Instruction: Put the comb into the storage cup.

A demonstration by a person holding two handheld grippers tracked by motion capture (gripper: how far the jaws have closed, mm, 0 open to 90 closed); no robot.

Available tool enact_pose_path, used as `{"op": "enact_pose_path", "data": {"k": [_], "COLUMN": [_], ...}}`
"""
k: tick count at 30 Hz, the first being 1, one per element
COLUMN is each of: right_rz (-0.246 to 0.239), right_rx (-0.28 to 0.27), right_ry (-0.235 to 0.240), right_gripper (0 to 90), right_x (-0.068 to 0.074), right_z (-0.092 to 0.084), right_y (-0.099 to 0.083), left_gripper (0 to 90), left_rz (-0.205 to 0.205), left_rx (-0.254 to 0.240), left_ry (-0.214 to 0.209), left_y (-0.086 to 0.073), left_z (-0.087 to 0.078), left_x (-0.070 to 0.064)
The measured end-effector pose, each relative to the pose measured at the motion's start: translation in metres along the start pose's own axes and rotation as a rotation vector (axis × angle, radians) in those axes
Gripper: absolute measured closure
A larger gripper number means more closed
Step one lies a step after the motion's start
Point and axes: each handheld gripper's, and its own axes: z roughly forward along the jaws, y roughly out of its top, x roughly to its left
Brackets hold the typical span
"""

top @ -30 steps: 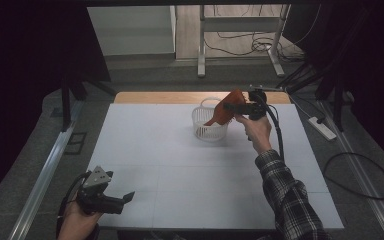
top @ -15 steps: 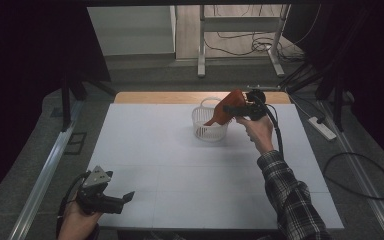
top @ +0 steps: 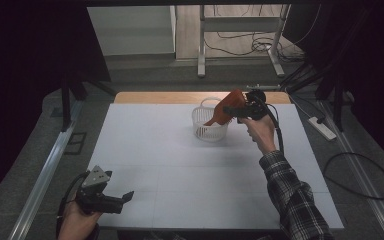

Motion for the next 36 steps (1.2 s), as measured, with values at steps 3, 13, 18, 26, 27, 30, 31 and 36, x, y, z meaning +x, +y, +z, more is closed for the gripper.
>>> {"op": "enact_pose_path", "data": {"k": [3, 13, 18, 26, 27, 30, 31, 36], "right_rz": [-0.009, -0.051, -0.079, -0.122, -0.122, -0.133, -0.136, -0.146], "right_rx": [0.0, -0.012, -0.005, 0.015, 0.015, 0.02, 0.023, 0.03], "right_ry": [-0.001, -0.001, -0.012, -0.028, -0.028, -0.032, -0.031, -0.031], "right_gripper": [5.2, 3.8, 3.7, 2.2, 2.2, 1.6, 1.3, 0.0], "right_x": [0.001, 0.003, 0.006, 0.011, 0.011, 0.012, 0.012, 0.013], "right_z": [-0.001, -0.008, -0.011, -0.015, -0.015, -0.016, -0.017, -0.019], "right_y": [0.0, 0.002, 0.002, 0.002, 0.002, 0.002, 0.001, 0.002], "left_gripper": [0.0, 0.0, 0.0, 0.0, 0.0, 0.0, 0.0, 0.0], "left_rz": [-0.003, -0.004, -0.008, -0.011, -0.01, -0.008, -0.008, -0.005], "left_rx": [-0.004, -0.003, -0.004, -0.003, -0.003, -0.001, -0.001, 0.002], "left_ry": [0.002, 0.011, 0.011, 0.009, 0.009, 0.009, 0.008, 0.01], "left_y": [0.0, -0.001, -0.001, -0.001, -0.001, 0.0, 0.0, 0.0], "left_z": [0.0, -0.001, -0.001, -0.001, -0.001, -0.001, -0.001, 0.0], "left_x": [0.0, 0.001, 0.002, 0.002, 0.002, 0.002, 0.002, 0.001]}}
